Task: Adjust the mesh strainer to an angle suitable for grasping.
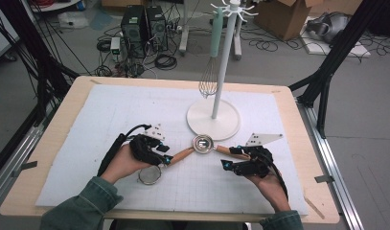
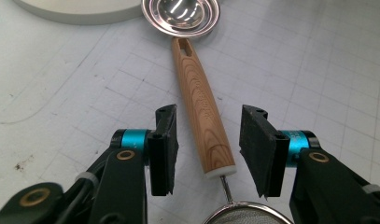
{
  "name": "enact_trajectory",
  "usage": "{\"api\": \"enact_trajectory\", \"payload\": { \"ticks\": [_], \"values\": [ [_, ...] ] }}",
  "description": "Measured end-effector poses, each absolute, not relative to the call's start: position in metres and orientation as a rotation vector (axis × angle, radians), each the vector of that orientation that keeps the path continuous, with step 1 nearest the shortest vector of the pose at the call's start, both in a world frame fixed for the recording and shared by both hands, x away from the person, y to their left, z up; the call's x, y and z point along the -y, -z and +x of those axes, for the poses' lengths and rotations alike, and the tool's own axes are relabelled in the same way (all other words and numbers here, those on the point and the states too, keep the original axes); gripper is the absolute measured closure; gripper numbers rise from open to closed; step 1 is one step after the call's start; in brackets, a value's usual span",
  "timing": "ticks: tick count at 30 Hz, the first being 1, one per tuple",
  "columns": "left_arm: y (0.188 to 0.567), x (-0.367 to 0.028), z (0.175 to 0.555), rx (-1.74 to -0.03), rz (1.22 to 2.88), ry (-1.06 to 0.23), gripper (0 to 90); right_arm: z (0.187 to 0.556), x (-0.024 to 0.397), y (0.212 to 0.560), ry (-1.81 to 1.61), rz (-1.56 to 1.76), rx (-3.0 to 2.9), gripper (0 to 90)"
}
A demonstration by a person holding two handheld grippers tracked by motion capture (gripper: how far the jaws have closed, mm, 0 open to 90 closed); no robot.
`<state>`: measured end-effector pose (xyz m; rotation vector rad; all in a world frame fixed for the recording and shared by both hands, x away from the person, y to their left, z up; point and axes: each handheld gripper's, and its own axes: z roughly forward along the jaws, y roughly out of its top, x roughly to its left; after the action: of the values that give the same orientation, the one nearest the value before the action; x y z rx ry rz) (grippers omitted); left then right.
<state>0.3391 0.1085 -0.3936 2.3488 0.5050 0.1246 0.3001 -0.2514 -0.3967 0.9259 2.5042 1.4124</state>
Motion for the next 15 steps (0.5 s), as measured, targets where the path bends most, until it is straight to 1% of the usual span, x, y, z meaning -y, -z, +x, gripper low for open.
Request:
{"api": "enact_trajectory", "payload": {
  "ticks": [10,15],
  "values": [
    [0.3978,-0.1020,0.3402,-0.507,2.365,-0.116,57.2,0.3008,0.2569,0.3969,-1.395,0.936,-2.492,34.7],
    [0.4026,-0.1001,0.3424,-0.534,2.378,-0.123,54.0,0.3006,0.2608,0.3983,-1.389,0.954,-2.485,34.7]
  ]
}}
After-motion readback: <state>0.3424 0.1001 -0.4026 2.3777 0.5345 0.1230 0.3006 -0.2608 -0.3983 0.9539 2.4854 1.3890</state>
